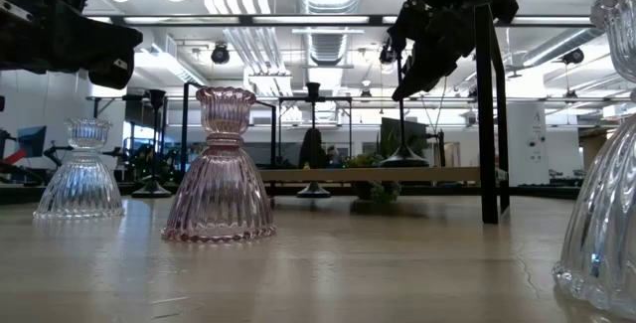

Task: Pick & Place candle stick holders
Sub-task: Put the right black candle holder on the shelf

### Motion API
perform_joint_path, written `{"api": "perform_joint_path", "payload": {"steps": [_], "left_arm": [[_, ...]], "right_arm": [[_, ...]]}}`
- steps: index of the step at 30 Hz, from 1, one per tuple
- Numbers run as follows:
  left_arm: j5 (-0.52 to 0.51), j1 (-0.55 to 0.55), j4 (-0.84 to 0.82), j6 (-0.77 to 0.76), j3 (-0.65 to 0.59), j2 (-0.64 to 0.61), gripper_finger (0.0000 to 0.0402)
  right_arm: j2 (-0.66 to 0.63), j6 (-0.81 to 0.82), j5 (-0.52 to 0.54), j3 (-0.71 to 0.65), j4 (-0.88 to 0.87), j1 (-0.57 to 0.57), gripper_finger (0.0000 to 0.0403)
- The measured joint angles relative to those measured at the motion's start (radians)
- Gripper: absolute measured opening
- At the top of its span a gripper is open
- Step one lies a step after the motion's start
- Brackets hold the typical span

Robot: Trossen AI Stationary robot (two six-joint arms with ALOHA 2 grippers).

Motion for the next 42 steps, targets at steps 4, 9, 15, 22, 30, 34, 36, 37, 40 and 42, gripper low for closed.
{"api": "perform_joint_path", "payload": {"steps": [4,9,15,22,30,34,36,37,40,42], "left_arm": [[0.000,0.000,0.000,0.000,0.000,0.000,0.0025],[0.000,0.000,0.000,0.000,0.000,0.000,0.0025],[0.000,0.000,0.000,0.000,0.000,0.000,0.0025],[0.000,0.000,0.000,0.000,0.000,0.000,0.0025],[0.000,0.000,0.000,0.000,0.000,0.000,0.0025],[0.000,0.000,0.000,0.000,0.000,0.000,0.0025],[0.000,0.000,0.000,0.000,0.000,0.000,0.0025],[0.000,0.000,0.000,0.000,0.000,0.000,0.0025],[0.000,0.000,0.000,0.000,0.000,0.000,0.0025],[0.000,0.000,0.000,0.000,0.000,0.000,0.0025]], "right_arm": [[0.000,0.024,-0.001,0.000,0.000,0.000,0.0013],[0.001,0.029,-0.001,0.000,0.000,0.001,0.0015],[0.001,0.047,-0.001,0.000,0.002,0.001,0.0062],[0.001,0.046,-0.001,0.000,0.001,0.001,0.0137],[0.001,0.055,0.001,0.004,-0.004,0.001,0.0215],[-0.006,0.047,0.002,0.005,-0.038,0.001,0.0249],[-0.018,0.043,0.003,0.005,-0.072,0.000,0.0262],[-0.028,0.041,0.003,0.005,-0.096,-0.002,0.0267],[-0.066,0.040,0.018,0.006,-0.166,-0.003,0.0275],[-0.098,0.040,0.062,0.006,-0.220,-0.003,0.0275]]}}
